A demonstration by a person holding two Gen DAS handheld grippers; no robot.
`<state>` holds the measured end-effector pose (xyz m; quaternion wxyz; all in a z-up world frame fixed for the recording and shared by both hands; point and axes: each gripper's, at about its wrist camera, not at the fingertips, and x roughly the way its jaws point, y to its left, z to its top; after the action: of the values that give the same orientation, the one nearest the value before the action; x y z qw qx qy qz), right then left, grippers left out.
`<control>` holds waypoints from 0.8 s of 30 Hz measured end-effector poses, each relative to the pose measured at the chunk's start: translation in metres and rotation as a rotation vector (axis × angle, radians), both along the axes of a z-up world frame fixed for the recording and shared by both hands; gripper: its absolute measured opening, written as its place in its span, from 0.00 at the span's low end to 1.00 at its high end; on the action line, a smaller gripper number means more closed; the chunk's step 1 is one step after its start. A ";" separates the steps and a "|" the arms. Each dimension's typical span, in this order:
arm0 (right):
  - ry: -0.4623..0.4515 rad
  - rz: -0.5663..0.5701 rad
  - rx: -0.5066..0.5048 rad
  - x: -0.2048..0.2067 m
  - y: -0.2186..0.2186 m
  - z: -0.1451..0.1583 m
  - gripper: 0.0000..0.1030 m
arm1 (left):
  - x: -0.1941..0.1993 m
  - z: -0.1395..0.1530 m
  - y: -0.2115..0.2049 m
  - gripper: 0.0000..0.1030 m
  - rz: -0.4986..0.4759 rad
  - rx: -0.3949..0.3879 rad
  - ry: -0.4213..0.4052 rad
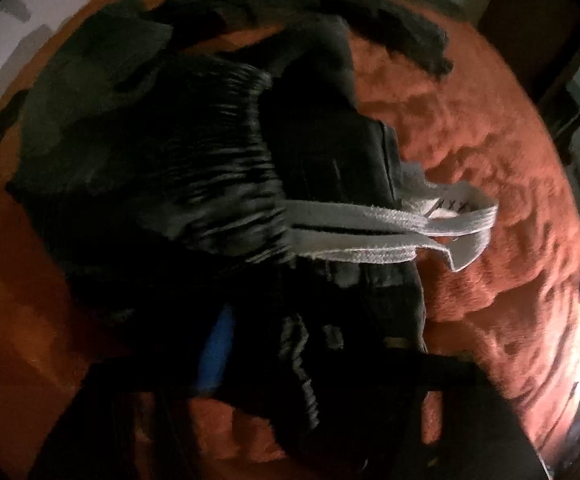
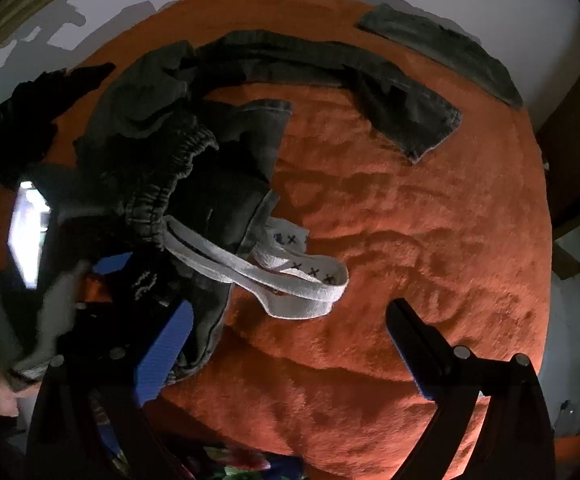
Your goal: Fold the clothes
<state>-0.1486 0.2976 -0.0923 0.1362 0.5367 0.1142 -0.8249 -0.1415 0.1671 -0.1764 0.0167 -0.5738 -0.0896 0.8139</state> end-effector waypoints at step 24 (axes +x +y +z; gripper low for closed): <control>-0.028 -0.007 -0.032 0.000 -0.027 -0.004 0.94 | 0.076 0.070 -0.143 0.61 0.077 0.260 0.140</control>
<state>-0.1488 0.2703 -0.0965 0.1434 0.5463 0.0972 -0.8194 -0.0652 0.0242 -0.1064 0.0656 -0.5050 -0.2148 0.8334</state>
